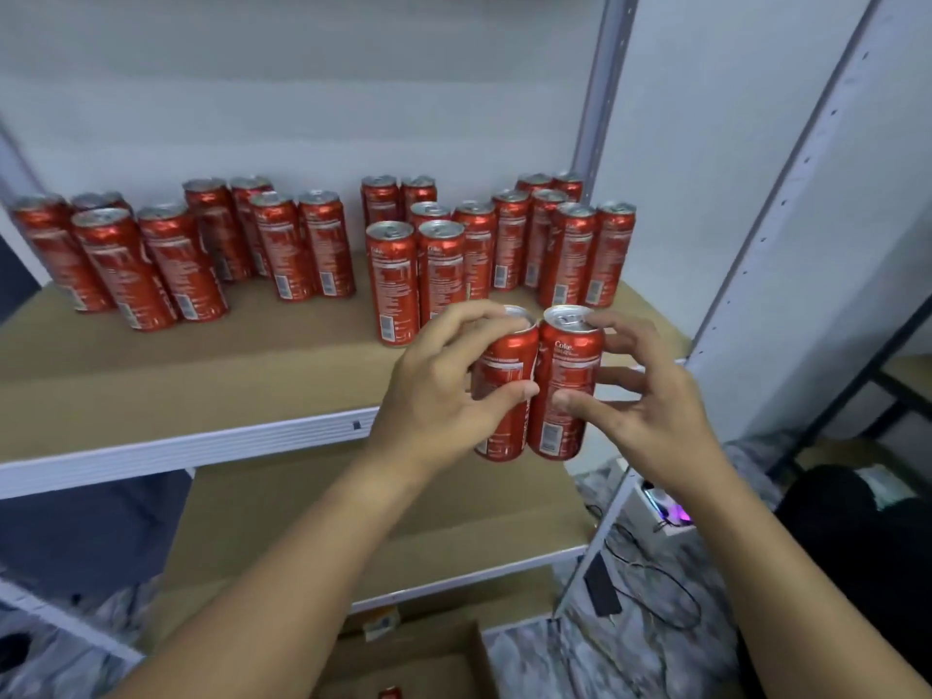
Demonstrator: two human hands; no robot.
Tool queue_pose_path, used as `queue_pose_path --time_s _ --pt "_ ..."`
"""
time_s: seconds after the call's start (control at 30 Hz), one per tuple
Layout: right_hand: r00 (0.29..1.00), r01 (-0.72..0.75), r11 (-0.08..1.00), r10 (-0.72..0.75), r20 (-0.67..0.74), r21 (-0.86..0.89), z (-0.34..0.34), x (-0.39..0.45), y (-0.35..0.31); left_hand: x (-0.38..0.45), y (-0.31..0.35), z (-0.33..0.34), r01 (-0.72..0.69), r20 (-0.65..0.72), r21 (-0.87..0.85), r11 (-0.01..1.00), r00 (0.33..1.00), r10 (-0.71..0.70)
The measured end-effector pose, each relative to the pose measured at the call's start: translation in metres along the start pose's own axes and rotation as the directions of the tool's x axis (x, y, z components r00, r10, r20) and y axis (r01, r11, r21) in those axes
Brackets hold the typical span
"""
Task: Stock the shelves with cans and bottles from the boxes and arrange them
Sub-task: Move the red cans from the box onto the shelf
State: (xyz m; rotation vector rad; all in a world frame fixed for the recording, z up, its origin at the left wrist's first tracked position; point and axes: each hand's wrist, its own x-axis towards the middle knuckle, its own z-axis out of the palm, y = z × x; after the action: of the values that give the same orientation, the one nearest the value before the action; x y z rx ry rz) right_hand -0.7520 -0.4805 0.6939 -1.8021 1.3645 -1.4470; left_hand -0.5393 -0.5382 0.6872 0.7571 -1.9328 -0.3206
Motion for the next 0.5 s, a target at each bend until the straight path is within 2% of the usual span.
queue_pose_path --time_s 0.07,0.5 --pt "0.999 0.031 0.999 -0.031 -0.011 -0.008 -0.006 0.017 -0.004 0.019 0.002 0.001 0.002 -0.014 0.008 1.000 1.000 -0.002" --pt "1.000 -0.014 0.987 0.014 -0.004 0.160 -0.003 0.096 0.042 0.082 -0.038 0.050 0.096 -0.123 0.100 0.990 0.989 -0.084"
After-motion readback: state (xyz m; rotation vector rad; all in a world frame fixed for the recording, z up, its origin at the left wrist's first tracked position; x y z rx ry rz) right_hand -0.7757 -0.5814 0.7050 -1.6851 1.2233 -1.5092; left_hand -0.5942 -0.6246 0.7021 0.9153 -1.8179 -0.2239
